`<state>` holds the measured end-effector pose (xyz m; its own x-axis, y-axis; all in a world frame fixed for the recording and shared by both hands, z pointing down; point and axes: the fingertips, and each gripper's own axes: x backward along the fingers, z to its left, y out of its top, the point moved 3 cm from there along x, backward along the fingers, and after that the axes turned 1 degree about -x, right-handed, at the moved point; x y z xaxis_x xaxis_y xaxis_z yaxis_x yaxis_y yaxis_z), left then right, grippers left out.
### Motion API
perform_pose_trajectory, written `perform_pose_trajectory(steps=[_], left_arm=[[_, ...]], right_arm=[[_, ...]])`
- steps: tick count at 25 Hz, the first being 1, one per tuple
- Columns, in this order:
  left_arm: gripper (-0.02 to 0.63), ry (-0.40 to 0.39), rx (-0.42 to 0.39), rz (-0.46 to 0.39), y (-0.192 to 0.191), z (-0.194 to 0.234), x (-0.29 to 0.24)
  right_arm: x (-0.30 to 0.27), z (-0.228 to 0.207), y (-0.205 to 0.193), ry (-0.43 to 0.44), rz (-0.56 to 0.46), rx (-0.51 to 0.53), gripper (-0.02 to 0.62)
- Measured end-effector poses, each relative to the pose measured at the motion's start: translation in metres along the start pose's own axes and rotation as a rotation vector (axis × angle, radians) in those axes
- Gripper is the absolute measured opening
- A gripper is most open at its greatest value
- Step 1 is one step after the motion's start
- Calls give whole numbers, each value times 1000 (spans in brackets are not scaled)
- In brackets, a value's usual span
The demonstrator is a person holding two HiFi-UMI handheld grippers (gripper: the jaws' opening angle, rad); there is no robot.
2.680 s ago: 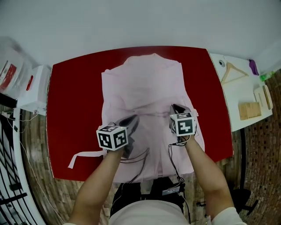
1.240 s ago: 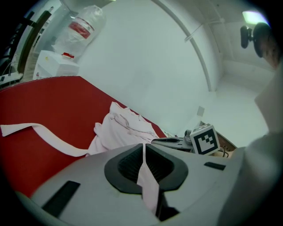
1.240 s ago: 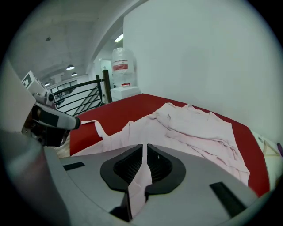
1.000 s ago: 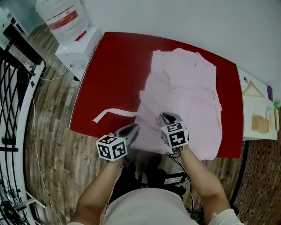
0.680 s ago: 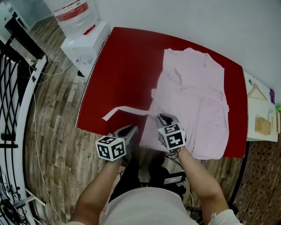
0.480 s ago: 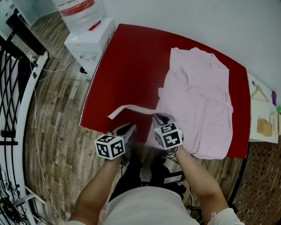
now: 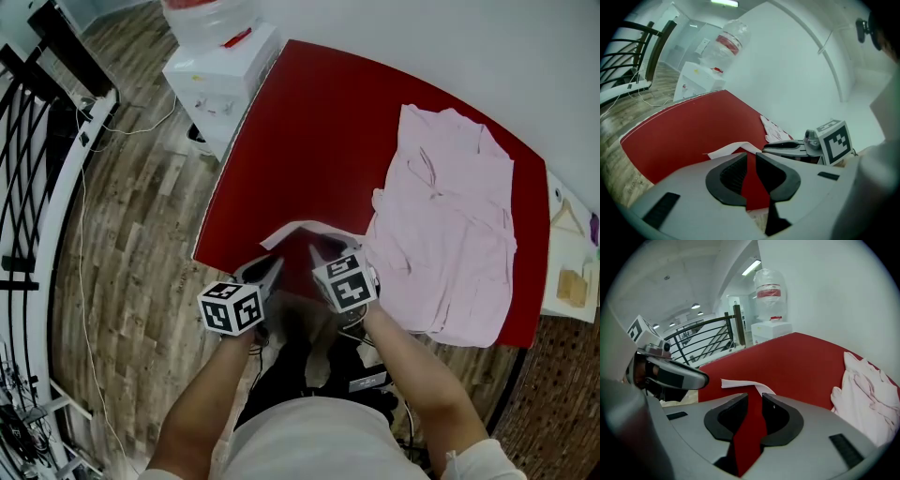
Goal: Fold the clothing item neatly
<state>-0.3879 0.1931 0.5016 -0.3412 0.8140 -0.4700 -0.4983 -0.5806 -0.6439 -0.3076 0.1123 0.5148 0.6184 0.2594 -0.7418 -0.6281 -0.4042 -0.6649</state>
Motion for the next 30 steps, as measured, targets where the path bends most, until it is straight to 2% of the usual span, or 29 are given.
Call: perform_pose_trajectory(steps=[9, 15, 18, 20, 23, 30], left_arm=[[54, 23, 56, -22, 0, 32, 16], [54, 24, 71, -24, -2, 40, 21], [54, 19, 77, -20, -4, 42, 22], [54, 14, 79, -16, -6, 43, 23], [54, 7, 80, -9, -8, 44, 22], [54, -17, 58, 13, -10, 36, 14]], right_arm=[[-46, 31, 25, 33, 28, 109, 170], [-73, 42, 23, 31, 119, 192, 173], [-78, 42, 17, 24, 146, 184, 172], [-78, 46, 16, 42, 156, 160, 147], [-78, 52, 13, 63, 172, 163, 36], [-65, 48, 20, 50, 118, 158, 26]])
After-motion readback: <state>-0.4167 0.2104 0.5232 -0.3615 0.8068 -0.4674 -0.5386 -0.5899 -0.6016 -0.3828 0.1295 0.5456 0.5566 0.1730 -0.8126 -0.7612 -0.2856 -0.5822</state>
